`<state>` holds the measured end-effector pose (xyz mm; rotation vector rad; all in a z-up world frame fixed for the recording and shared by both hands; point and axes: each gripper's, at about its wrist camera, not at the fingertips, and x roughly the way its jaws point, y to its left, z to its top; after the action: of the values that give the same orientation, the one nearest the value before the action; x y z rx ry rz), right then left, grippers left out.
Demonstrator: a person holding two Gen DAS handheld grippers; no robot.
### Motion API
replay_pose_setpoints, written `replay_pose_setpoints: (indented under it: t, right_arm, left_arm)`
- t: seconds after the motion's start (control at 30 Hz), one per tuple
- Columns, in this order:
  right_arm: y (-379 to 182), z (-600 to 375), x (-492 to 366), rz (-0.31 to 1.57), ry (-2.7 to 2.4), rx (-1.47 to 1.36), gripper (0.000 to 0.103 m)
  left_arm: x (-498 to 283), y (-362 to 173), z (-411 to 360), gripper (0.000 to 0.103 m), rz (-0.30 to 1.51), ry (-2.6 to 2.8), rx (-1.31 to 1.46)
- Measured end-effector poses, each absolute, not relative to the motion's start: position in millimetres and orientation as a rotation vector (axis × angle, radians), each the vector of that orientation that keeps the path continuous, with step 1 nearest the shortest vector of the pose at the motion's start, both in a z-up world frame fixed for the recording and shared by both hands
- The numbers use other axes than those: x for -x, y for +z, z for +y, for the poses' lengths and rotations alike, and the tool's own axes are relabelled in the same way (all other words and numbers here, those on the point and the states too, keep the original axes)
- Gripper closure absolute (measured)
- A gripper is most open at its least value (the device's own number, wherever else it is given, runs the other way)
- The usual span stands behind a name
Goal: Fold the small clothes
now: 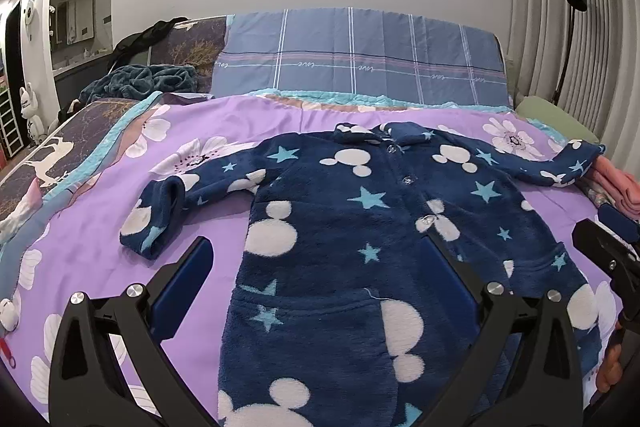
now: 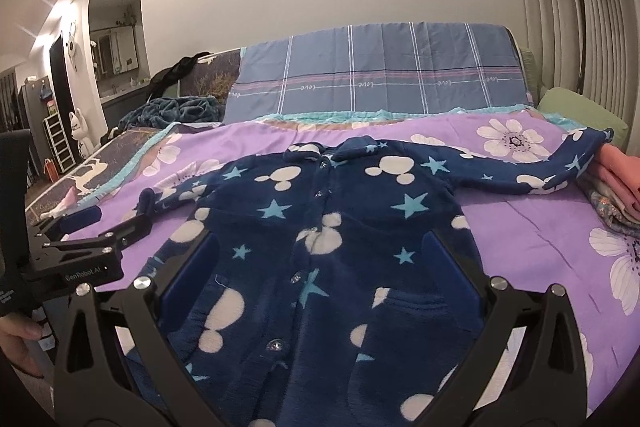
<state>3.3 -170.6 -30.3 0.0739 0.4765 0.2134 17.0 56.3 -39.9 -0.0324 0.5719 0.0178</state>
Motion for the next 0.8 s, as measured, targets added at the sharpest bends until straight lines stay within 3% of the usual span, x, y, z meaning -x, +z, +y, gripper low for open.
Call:
replay_pose_setpoints:
  t: [0.57, 0.8]
  right_arm:
    - [-54.9, -180.7, -28.0, 0.584, 0.174, -0.101, 0.002]
    - [-65.6, -186.3, -39.1, 0.616, 0.153, -0.105, 0.002]
  left_arm:
    - [-40.6, -61.7, 76.8, 0.001, 0.652, 0.060, 0.065]
    - [-80.6, -99.7, 151.9, 0.001, 0.785, 0.259, 0.153]
